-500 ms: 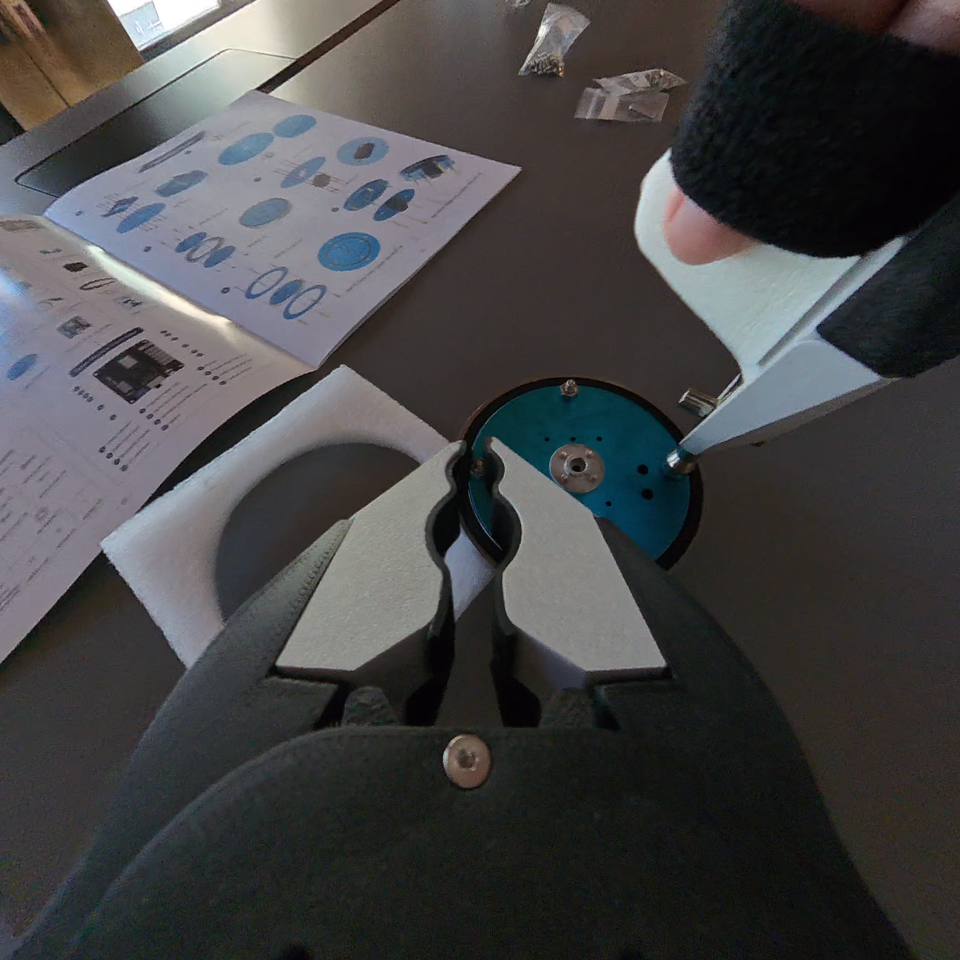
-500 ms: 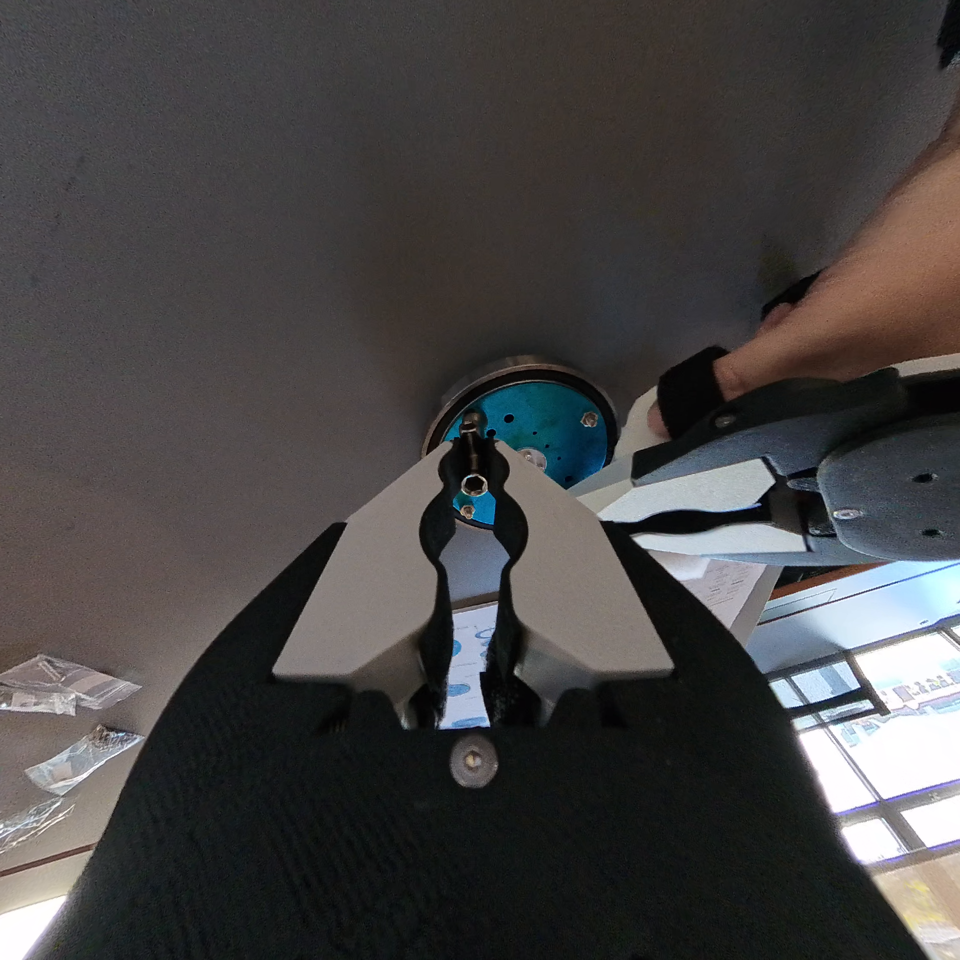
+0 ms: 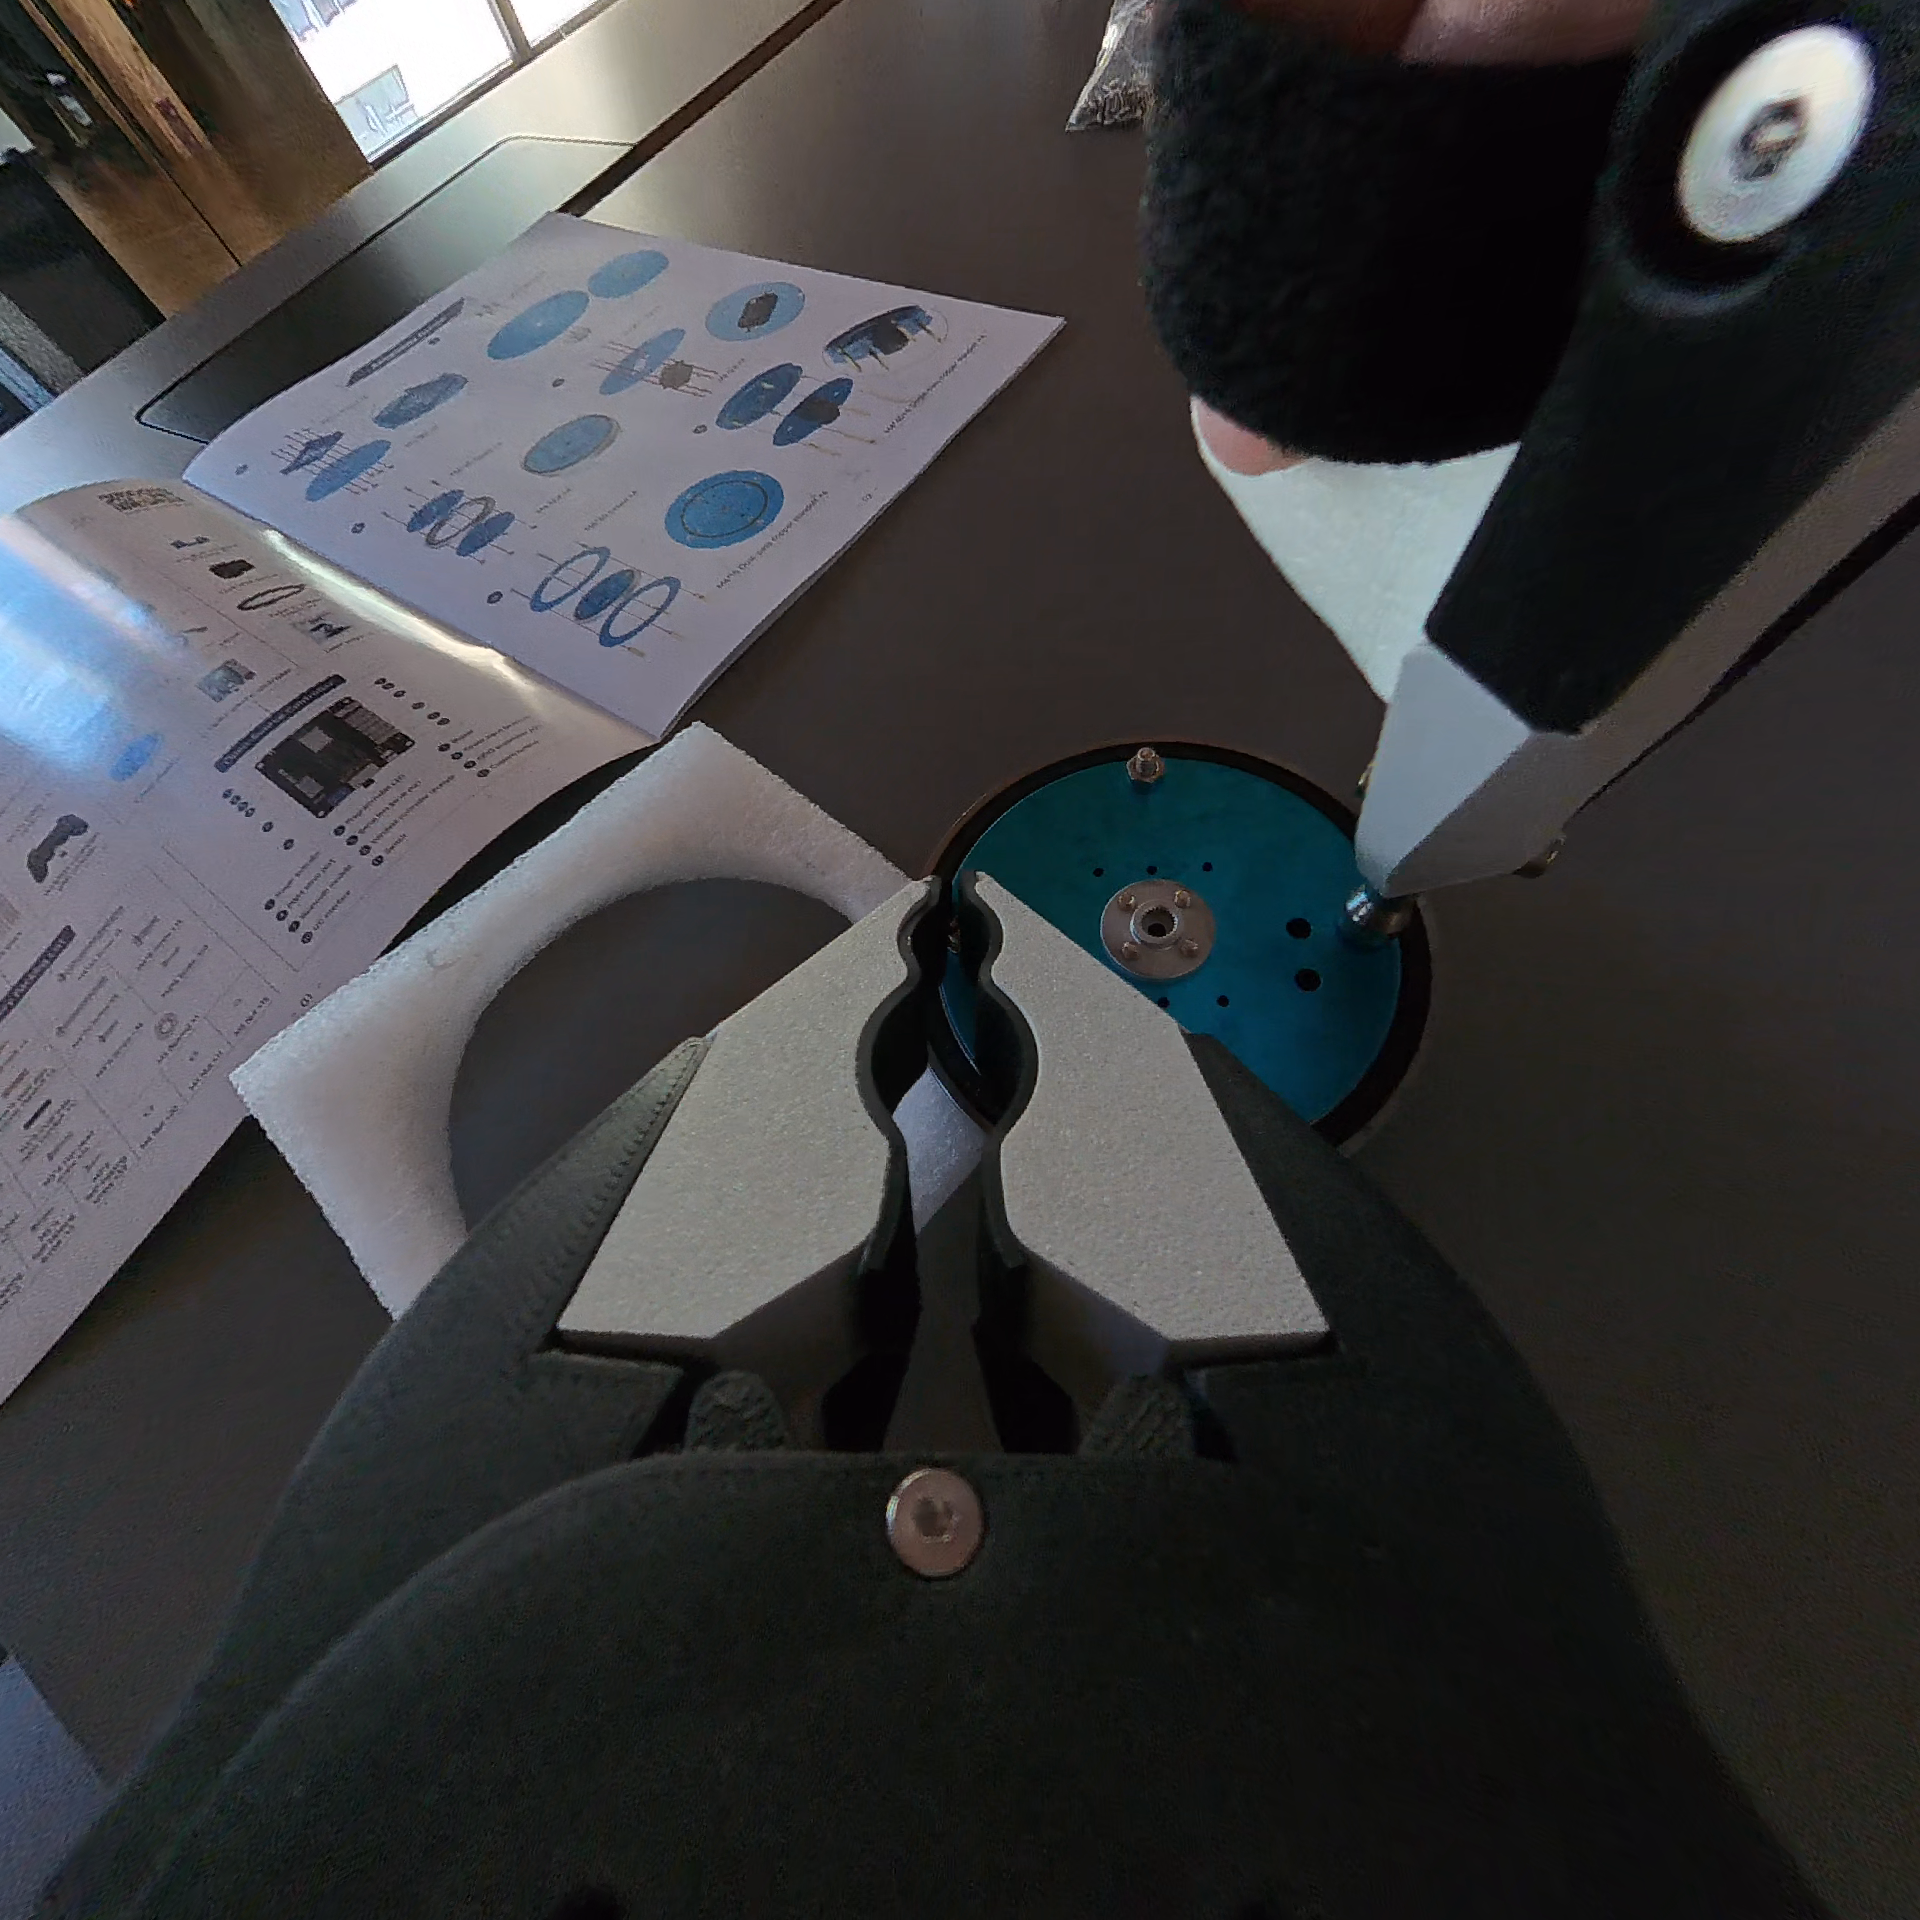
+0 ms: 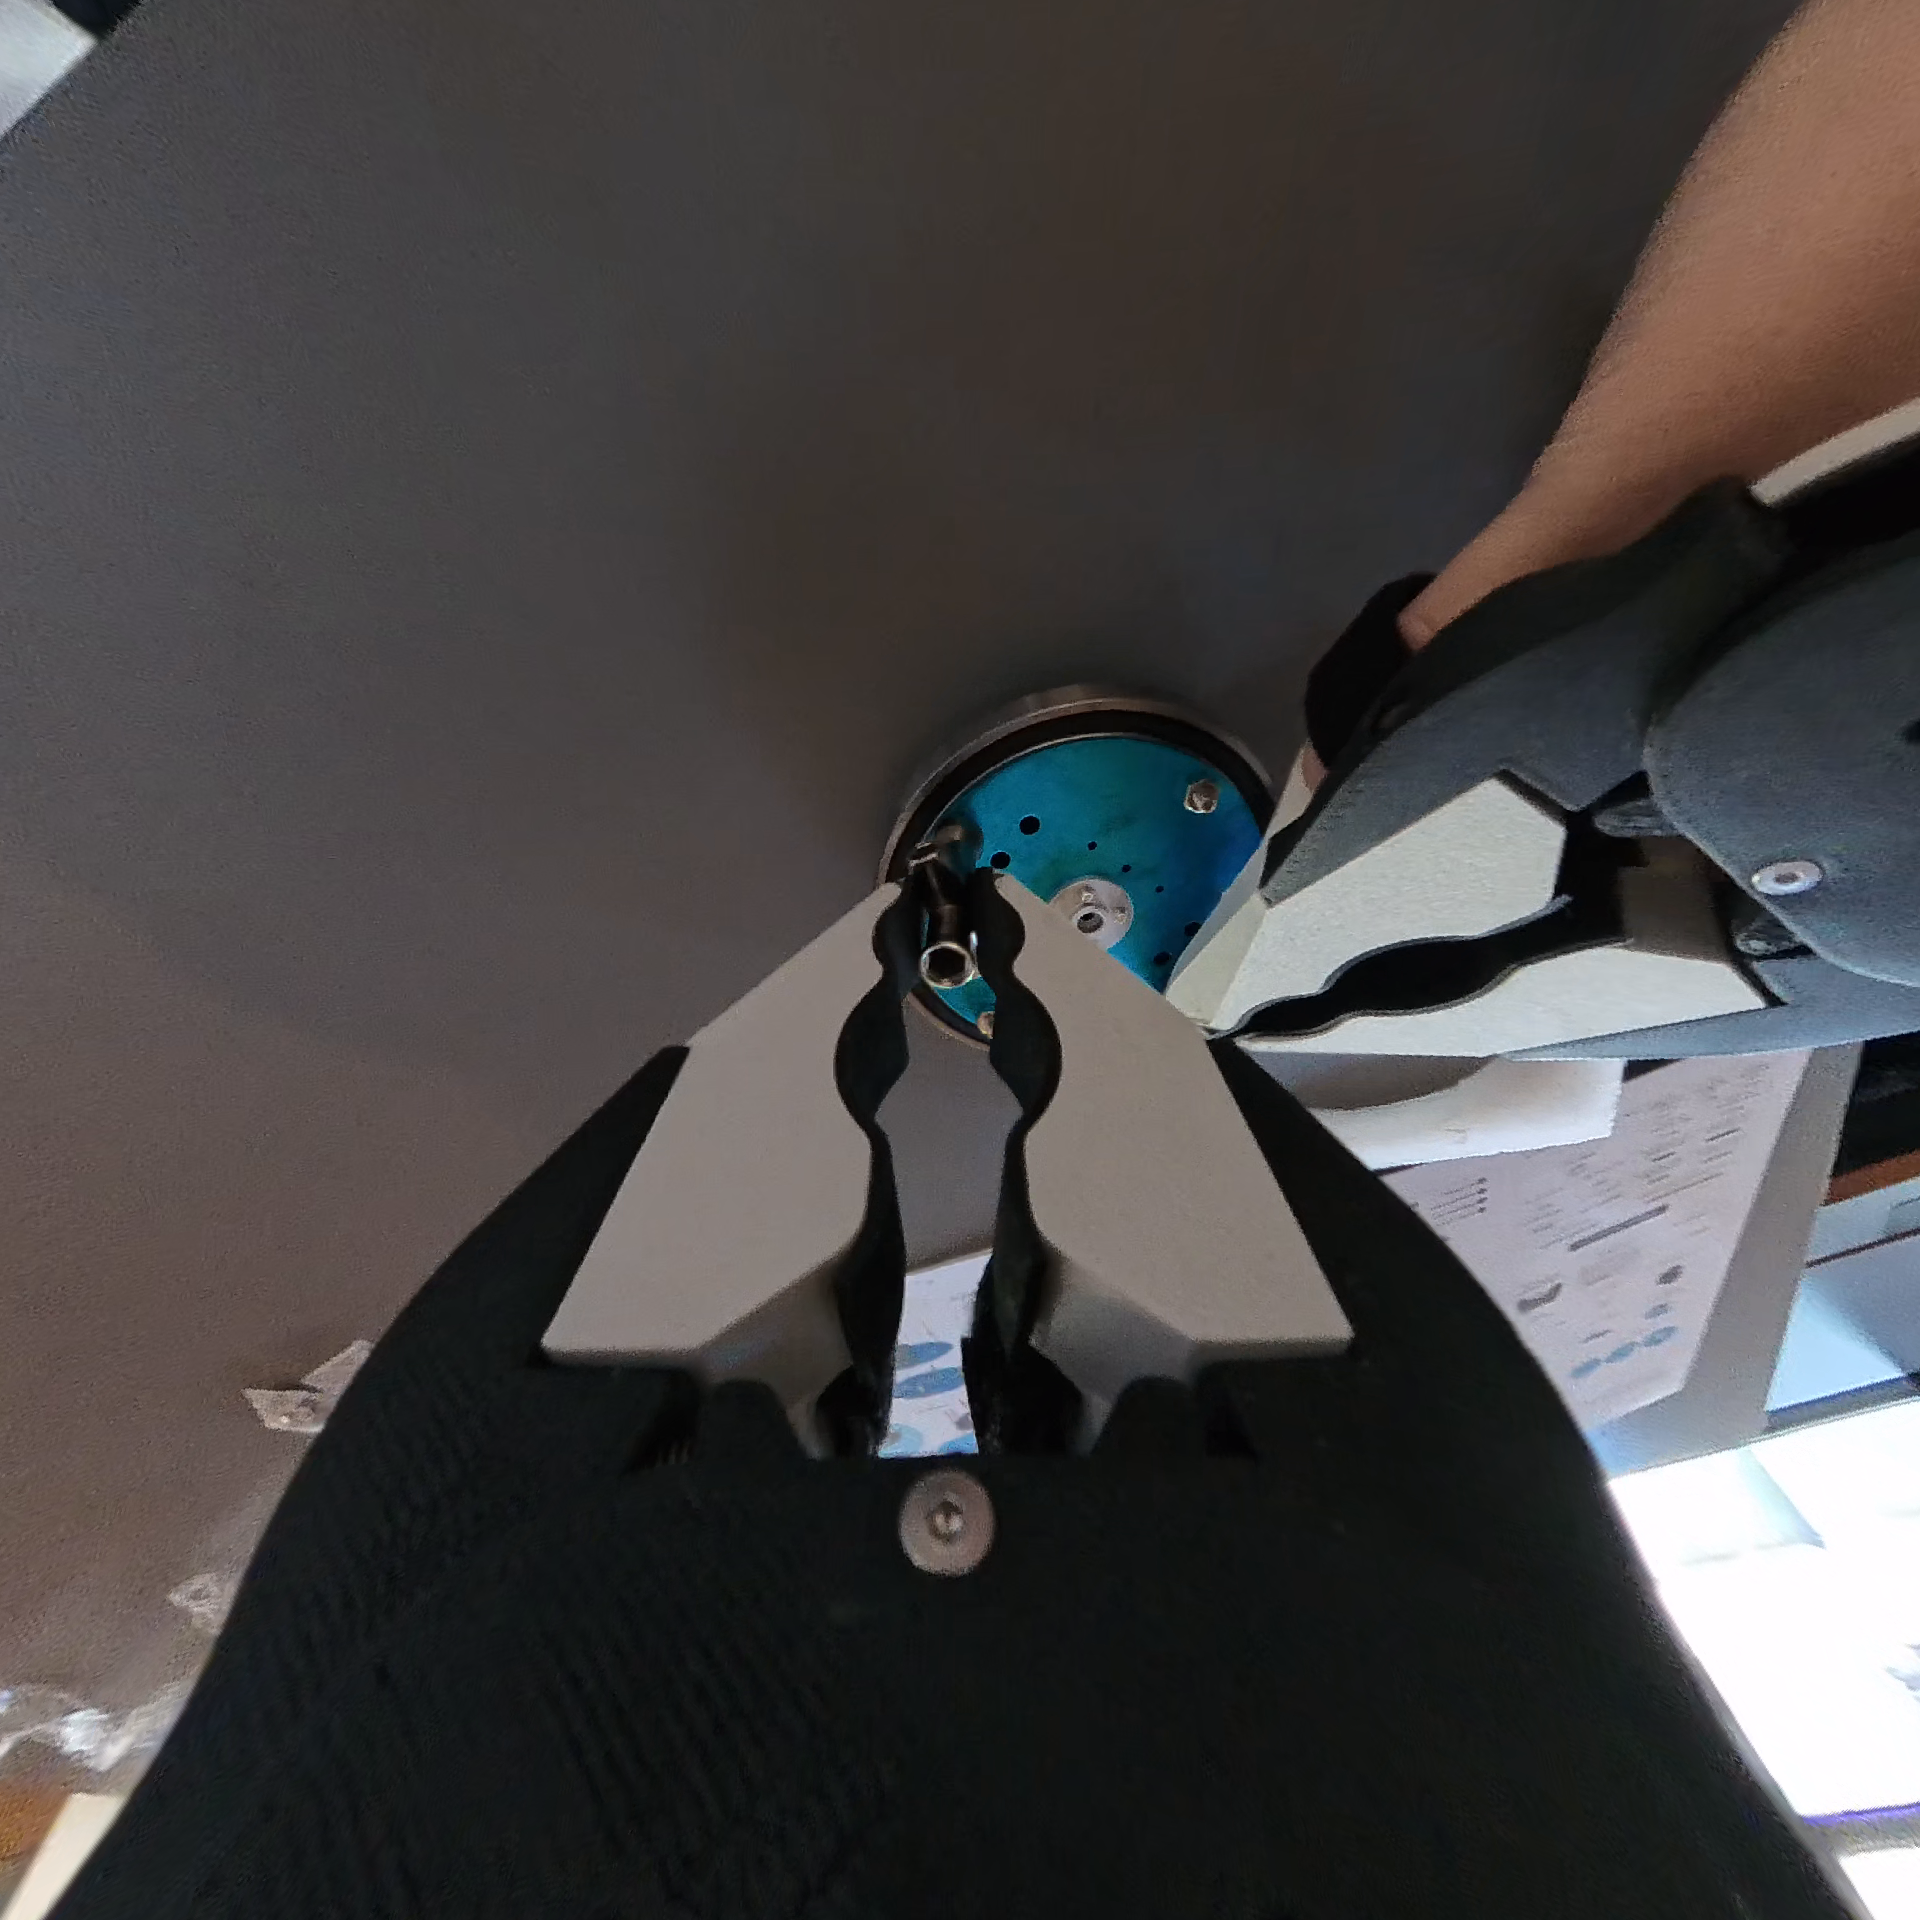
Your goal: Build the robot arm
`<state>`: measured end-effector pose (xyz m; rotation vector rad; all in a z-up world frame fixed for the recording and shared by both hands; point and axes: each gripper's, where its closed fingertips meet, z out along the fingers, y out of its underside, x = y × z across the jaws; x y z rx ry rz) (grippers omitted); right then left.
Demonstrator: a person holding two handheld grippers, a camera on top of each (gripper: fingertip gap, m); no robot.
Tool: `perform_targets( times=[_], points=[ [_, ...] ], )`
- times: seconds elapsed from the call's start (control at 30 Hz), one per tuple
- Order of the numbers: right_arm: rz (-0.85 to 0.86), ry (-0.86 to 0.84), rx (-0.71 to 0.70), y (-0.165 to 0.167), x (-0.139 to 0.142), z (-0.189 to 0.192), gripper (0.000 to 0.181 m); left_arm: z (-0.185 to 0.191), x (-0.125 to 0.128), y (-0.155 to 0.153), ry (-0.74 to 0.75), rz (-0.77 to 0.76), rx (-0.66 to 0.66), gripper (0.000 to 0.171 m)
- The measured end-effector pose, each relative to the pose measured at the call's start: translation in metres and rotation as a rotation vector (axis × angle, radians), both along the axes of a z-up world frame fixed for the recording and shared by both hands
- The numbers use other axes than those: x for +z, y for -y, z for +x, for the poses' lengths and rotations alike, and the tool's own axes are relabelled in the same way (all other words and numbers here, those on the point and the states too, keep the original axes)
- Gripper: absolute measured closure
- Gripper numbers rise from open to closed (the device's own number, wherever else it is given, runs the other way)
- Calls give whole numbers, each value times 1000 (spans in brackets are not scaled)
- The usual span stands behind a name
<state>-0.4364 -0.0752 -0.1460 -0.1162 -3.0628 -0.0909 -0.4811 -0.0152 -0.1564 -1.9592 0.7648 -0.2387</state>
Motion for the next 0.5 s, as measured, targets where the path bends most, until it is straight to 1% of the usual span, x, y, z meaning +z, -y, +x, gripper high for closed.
perform_targets(
  times=[0.1, 0.23, 0.3, 0.43, 0.5],
  points=[
    [-5, 30, -43, 0, 0, 0, 172, 0, 0, 0, 2, -1, 2, 171],
    [8, 43, -13, 0, 0, -2, 172, 0, 0, 0, 0, 2, 7, 171],
    [12, 57, -25, -1, 0, -2, 172, 0, 0, 0, 1, 1, 10, 170],
    [12, 70, -75, -2, -1, -2, 172, 0, 0, 0, 3, 0, 14, 170],
    [-7, 80, -134, -1, -1, -2, 171, -1, 0, 0, 1, 1, 16, 171]
  ],
)
